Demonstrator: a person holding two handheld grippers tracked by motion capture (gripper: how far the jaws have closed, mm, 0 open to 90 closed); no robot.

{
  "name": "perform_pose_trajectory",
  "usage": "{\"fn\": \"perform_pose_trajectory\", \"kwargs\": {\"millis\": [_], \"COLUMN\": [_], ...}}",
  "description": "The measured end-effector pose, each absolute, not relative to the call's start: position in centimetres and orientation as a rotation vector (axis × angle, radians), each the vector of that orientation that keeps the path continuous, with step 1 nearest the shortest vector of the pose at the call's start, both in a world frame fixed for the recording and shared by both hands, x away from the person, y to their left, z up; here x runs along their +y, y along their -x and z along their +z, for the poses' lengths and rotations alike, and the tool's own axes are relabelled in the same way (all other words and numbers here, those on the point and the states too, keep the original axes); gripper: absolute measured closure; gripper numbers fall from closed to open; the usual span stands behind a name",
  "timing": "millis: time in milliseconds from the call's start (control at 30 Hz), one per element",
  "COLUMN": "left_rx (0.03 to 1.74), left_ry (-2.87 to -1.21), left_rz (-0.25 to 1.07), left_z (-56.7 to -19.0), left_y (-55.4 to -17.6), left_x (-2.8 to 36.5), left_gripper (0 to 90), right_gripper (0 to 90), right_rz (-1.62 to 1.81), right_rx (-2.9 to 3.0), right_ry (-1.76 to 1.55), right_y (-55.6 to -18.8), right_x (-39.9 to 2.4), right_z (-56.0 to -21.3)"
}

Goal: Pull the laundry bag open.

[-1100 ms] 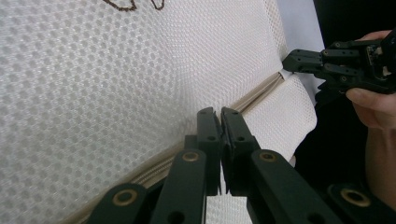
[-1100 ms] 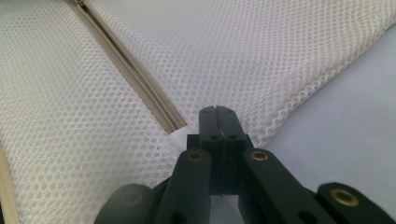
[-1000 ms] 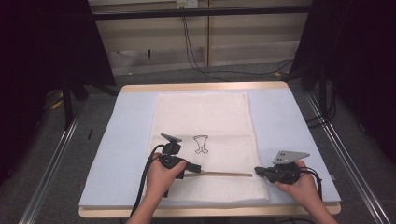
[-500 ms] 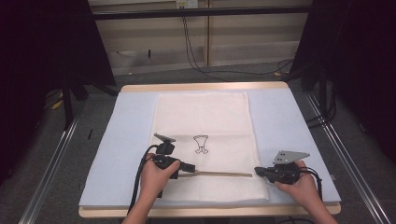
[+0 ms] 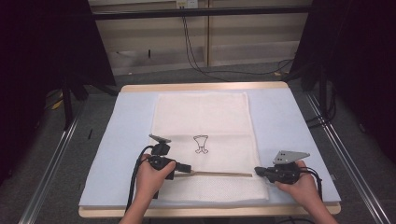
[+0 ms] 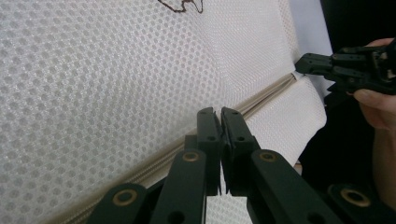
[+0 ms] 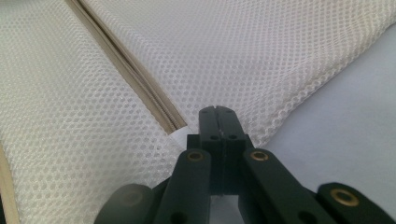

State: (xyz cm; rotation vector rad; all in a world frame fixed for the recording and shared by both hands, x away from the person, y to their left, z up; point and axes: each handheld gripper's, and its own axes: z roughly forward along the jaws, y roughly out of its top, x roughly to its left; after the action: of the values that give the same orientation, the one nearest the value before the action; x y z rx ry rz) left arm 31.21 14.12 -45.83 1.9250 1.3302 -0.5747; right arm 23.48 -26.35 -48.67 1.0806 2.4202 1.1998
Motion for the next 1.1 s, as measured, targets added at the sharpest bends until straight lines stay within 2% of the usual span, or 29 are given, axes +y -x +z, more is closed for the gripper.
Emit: {"fn": "perform_pose_trajectory", "kwargs": {"millis": [1100], "left_rx": [1.372], "left_ry": [-1.885], "left_rz": [-0.564], "left_z": [-45.5], "left_y": [-31.2], "left_x": [17.3], "left_gripper": [87.3], "right_gripper": [90.0], "right_rz": [1.201], "right_rx": [2.419], "right_ry": [-1.083], "right_y": [-23.5], "right_x": [-26.4], "right_z": [-48.7]}}
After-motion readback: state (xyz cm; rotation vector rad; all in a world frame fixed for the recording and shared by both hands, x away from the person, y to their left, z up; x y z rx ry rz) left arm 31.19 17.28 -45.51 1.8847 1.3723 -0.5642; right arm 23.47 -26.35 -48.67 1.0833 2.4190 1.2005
